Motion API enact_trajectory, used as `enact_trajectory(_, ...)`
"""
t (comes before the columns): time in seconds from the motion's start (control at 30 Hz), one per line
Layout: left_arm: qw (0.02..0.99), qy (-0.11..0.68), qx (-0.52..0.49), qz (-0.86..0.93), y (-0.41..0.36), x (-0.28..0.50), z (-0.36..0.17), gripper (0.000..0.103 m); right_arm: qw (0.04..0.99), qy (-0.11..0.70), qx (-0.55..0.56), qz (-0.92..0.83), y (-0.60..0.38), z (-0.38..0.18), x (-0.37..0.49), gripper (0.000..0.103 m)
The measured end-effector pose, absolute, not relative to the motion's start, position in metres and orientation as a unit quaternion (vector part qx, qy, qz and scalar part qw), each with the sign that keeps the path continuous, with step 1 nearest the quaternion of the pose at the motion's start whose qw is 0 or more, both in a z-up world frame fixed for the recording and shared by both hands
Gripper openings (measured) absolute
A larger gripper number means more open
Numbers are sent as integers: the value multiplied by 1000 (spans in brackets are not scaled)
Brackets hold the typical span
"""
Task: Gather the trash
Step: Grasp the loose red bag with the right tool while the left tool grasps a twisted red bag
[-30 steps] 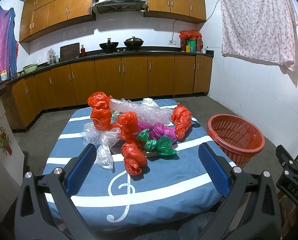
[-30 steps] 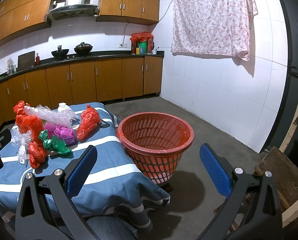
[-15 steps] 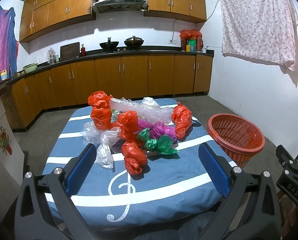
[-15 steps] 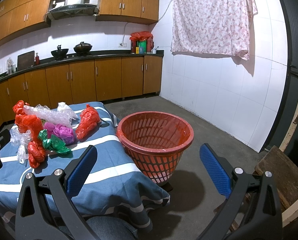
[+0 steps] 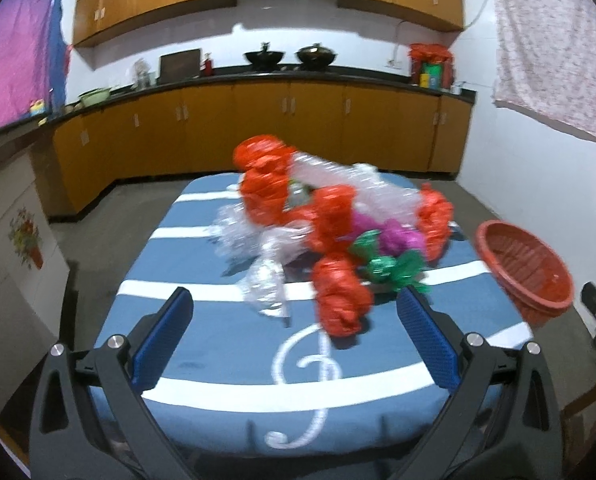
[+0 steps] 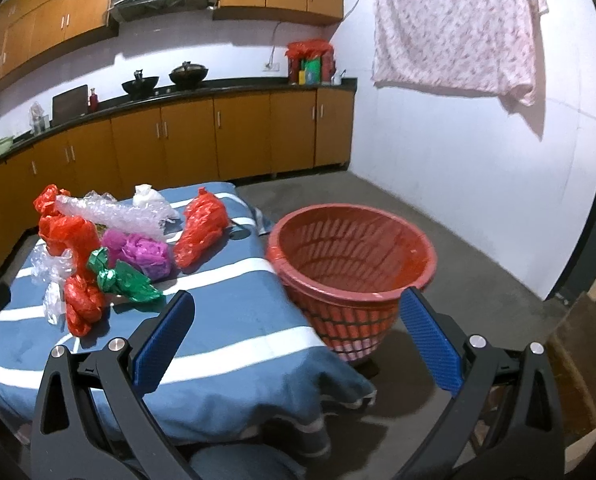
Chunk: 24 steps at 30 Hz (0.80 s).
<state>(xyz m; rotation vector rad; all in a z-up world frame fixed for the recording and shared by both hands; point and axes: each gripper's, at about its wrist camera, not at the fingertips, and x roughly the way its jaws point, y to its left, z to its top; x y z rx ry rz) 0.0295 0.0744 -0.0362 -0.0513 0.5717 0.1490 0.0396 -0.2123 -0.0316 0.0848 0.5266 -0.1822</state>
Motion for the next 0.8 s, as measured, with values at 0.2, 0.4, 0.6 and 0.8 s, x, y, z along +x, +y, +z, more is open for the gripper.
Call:
enact_trajectory(0.2,951,297,-34,79,94,49,-55,99,957,278,41,-65,-201,-38,76,90)
enact_trajectory(0.4,949,308,-36,61,89,76,-66,99,955,290,35,-45,-185,-41,139,74)
enact_trajectory(0.6,945,319,-39,52,86,96,-76,99,947,317,45,-35,-177,-55,207,74)
enact_trajectory(0.8,943,329,-36,36,77,117,-83,99,938,342,55,-22,-170,-73,254,74)
